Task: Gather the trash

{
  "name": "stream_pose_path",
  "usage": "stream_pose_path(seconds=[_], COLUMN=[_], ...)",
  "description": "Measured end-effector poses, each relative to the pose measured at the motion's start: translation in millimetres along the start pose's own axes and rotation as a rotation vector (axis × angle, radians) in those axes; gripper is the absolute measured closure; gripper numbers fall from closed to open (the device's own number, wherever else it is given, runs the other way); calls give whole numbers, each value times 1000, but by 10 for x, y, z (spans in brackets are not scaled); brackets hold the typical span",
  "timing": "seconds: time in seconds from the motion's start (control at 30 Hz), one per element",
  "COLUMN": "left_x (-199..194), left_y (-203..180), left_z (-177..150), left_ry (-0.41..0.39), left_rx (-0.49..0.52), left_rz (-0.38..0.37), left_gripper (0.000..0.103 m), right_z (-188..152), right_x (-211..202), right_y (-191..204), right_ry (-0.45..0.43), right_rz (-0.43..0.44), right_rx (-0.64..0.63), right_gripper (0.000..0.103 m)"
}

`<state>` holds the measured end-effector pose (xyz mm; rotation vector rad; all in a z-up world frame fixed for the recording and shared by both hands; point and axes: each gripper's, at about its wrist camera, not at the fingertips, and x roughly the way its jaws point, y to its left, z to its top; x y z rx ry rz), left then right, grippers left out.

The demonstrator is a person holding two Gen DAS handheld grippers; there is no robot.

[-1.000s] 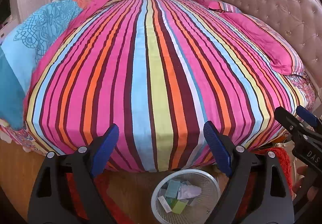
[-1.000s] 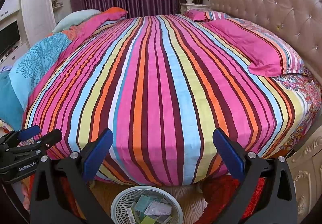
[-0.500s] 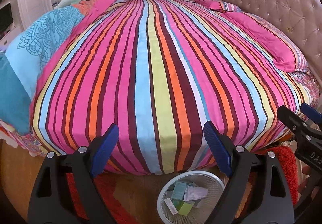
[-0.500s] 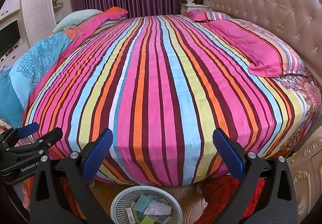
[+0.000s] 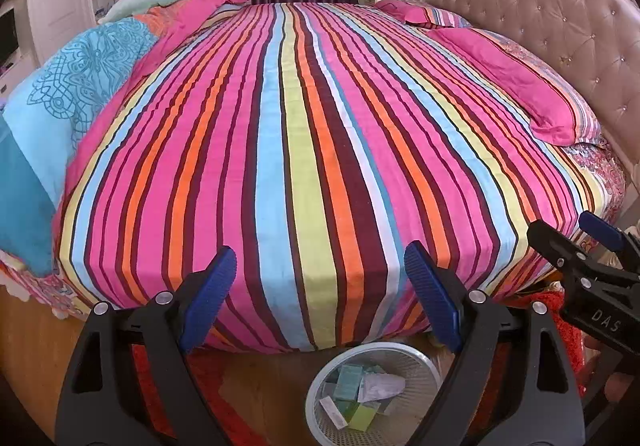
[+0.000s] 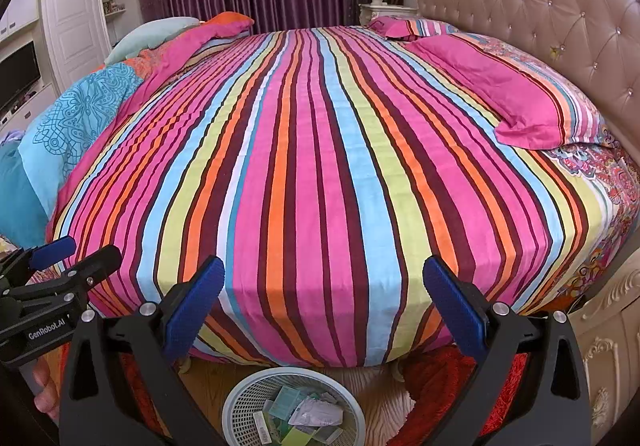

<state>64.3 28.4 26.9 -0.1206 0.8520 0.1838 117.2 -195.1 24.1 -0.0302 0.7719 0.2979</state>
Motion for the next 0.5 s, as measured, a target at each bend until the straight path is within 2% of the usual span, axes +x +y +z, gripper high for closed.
stream_pose_path(seconds=[0.23, 0.5], left_x=[-59, -133], left_y=[-68, -113], left_z=[-22, 61], left_ry=[-53, -59], left_rx=[11, 14], left_rz=[32, 67], left_gripper=[19, 19], right_z=[9, 7], right_x=[-1, 0], right_y=[1, -3], right_ry=[4, 4], right_rz=[2, 2], right_rx=[7, 7], right_gripper=[8, 8])
